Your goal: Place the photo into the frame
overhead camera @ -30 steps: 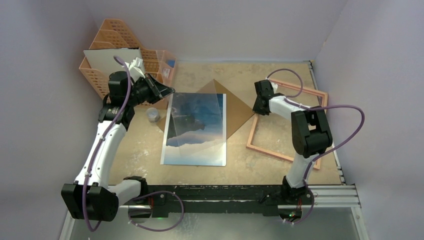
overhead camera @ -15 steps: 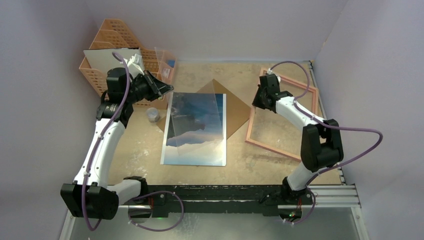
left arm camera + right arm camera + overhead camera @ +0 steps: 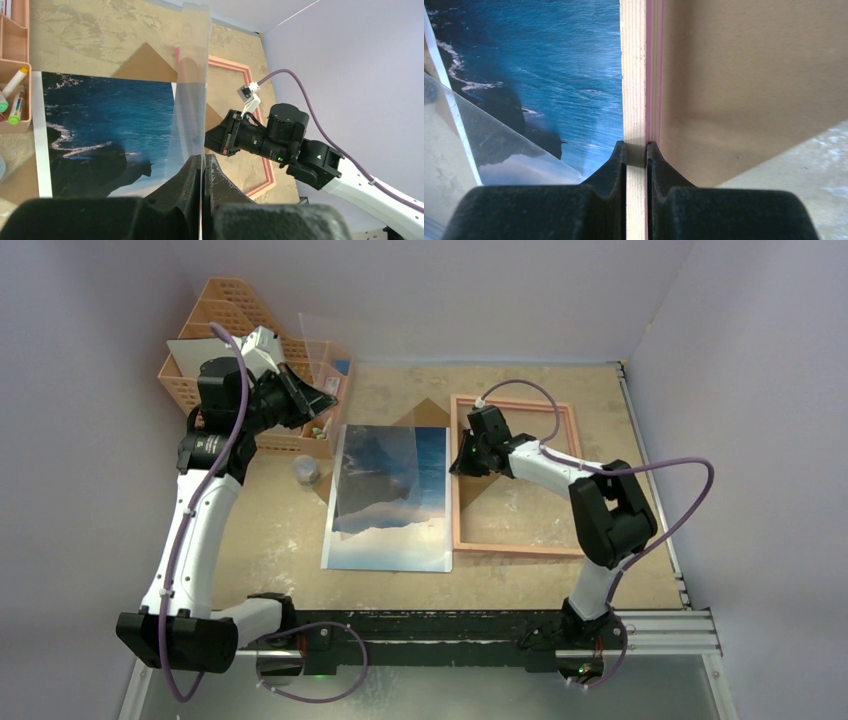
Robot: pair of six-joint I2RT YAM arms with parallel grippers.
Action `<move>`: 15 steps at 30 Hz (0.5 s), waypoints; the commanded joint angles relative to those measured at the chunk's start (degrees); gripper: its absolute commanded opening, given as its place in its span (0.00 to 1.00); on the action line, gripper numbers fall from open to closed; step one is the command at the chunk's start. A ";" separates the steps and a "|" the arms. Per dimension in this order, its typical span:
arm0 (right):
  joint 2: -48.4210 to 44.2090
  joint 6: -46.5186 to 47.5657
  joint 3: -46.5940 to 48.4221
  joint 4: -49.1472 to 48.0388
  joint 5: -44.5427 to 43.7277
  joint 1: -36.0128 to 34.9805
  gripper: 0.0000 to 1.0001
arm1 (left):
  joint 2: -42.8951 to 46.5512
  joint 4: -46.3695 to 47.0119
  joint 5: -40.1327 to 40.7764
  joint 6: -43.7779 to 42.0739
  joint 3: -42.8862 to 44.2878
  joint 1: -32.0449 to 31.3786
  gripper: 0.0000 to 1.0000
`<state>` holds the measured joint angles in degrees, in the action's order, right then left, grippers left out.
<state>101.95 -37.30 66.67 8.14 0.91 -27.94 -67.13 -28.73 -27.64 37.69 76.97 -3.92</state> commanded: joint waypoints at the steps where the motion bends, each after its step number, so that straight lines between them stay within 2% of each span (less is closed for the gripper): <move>1: 1.55 -5.67 4.01 -5.78 8.02 -0.37 0.10 | -0.75 -0.04 -1.63 -0.13 3.78 0.06 0.00; 5: 3.06 -4.20 7.22 -3.61 9.83 -0.37 0.26 | -0.89 -0.09 -3.14 0.57 4.77 0.06 0.00; 6: 2.88 -4.29 7.69 -2.34 9.88 -0.36 0.34 | -0.89 0.01 -3.58 0.88 4.91 0.06 0.00; 8: 2.06 -3.43 9.06 -0.22 6.11 0.44 0.41 | -0.89 0.77 -5.32 1.87 4.88 0.06 0.00; 12: -1.65 -0.50 8.87 1.40 -0.01 6.34 0.45 | -0.28 5.17 -10.14 5.78 2.86 0.01 0.00; 15: -4.56 2.04 7.05 2.41 -3.89 13.55 0.46 | 0.28 8.90 -12.99 9.05 2.00 -0.08 0.00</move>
<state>103.57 -38.83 73.78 8.21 4.47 -23.33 -68.36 -28.03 -34.48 41.41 78.70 -3.92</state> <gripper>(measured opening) 0.450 0.025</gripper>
